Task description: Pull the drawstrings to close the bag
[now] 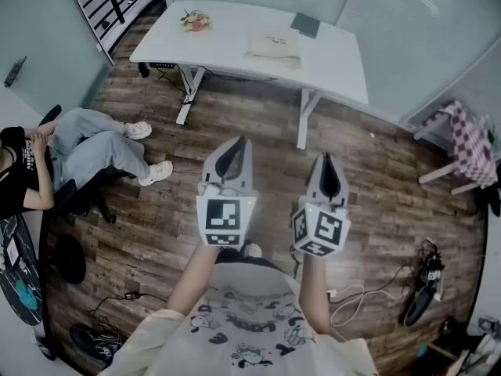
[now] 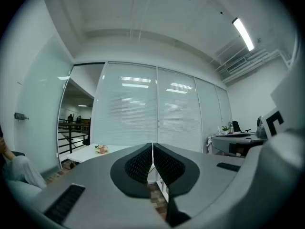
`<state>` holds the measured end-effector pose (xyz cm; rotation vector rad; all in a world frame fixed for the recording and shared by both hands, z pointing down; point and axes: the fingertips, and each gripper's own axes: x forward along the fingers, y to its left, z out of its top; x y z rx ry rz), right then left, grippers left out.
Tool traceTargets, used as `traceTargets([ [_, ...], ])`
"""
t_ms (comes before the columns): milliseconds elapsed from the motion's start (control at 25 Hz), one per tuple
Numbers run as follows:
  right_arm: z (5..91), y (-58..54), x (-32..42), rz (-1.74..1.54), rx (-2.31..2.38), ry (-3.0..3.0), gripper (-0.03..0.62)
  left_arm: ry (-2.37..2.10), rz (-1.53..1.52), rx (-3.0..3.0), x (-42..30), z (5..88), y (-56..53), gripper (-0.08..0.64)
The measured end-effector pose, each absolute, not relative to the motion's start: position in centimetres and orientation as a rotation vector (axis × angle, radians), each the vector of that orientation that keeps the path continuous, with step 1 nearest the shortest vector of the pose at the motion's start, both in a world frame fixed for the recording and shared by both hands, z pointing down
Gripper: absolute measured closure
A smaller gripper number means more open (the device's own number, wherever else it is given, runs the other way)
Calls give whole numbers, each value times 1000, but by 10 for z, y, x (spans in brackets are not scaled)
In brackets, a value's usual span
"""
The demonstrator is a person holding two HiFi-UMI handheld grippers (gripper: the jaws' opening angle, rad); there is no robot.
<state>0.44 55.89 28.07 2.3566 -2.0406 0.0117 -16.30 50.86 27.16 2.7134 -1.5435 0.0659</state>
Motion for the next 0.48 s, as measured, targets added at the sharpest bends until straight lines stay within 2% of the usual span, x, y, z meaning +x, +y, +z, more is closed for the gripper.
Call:
traceTargets([
  [480,285,542,21,29,2338,-2048,568,-1545,86,2708,-141,276,491,512],
])
